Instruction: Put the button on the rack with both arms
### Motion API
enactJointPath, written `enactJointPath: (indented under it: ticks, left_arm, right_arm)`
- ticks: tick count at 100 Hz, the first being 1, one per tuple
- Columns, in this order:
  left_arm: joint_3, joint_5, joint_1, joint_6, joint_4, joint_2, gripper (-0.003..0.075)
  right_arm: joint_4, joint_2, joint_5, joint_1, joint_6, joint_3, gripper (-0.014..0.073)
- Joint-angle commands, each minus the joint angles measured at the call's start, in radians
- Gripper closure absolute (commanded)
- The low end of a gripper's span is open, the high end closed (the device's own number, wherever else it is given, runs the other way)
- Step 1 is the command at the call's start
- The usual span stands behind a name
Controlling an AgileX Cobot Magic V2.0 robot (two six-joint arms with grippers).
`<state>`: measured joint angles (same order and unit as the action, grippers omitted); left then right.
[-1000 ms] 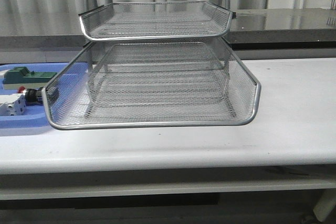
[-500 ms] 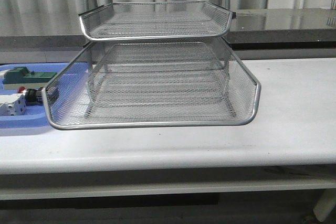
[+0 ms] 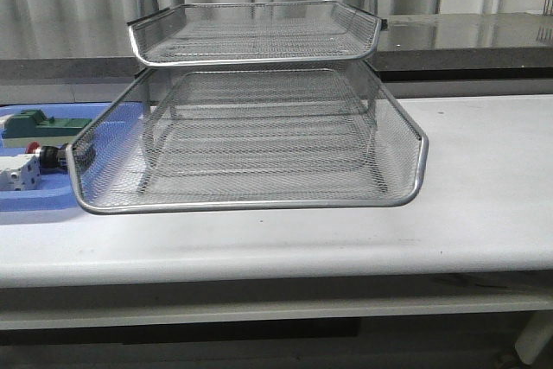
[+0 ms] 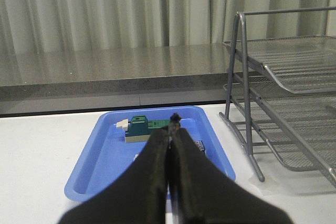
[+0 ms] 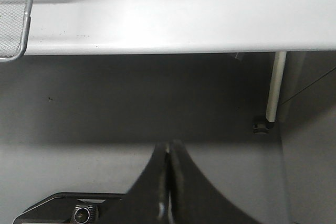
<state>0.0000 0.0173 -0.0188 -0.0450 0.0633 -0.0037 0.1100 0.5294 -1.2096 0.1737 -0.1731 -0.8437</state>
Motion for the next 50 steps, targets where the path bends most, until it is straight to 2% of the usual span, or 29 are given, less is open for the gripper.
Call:
enactJointPath:
  ticks: [1, 26, 50]
  left_arm:
    - [-0.033, -0.081, 0.001, -0.010, -0.046, -0.012, 0.0741]
    - [-0.300, 0.091, 0.001, -0.010, -0.063, 0.234, 0.0741]
    - [-0.664, 0.298, 0.001, -0.003, -0.032, 0.623, 0.0741]
  right_arm:
    - [0.017, 0.005, 0.054, 0.000, 0.003, -0.031, 0.0661]
    - [0.017, 0.005, 0.054, 0.000, 0.003, -0.031, 0.0661]
    - [0.017, 0.005, 0.054, 0.000, 0.003, -0.031, 0.0661]
